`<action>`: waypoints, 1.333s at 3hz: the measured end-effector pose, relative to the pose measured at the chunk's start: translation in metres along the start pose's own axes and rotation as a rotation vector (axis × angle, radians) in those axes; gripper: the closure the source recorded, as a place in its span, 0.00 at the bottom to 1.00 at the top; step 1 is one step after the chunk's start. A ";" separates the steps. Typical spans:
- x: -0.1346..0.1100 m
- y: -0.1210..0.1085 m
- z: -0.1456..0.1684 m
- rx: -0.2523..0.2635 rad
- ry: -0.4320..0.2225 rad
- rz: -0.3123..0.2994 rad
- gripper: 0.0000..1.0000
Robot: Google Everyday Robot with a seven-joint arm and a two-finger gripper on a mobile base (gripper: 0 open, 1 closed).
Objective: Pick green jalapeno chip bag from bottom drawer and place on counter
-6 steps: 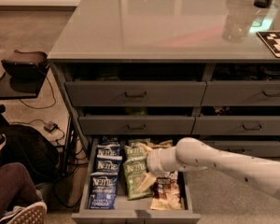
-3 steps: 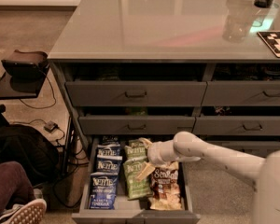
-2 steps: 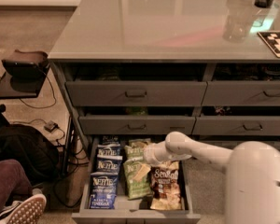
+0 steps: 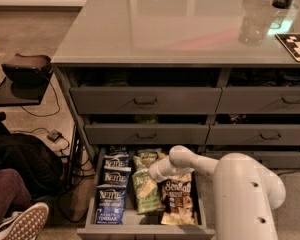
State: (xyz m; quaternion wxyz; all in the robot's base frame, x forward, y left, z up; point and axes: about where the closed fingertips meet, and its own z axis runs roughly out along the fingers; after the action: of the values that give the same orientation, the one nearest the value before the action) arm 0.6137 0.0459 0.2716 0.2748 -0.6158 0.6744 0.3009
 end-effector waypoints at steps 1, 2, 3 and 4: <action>0.026 0.012 0.033 -0.077 0.006 0.040 0.00; 0.026 0.012 0.033 -0.077 0.006 0.040 0.00; 0.057 0.004 0.041 -0.064 0.029 0.107 0.00; 0.093 -0.002 0.046 -0.054 0.047 0.176 0.00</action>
Offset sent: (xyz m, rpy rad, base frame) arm -0.0174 0.0048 -0.0551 -0.0012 0.1116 0.0360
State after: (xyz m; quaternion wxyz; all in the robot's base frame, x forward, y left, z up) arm 0.6070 0.0182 0.1712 0.2145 -0.5684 0.7237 0.3275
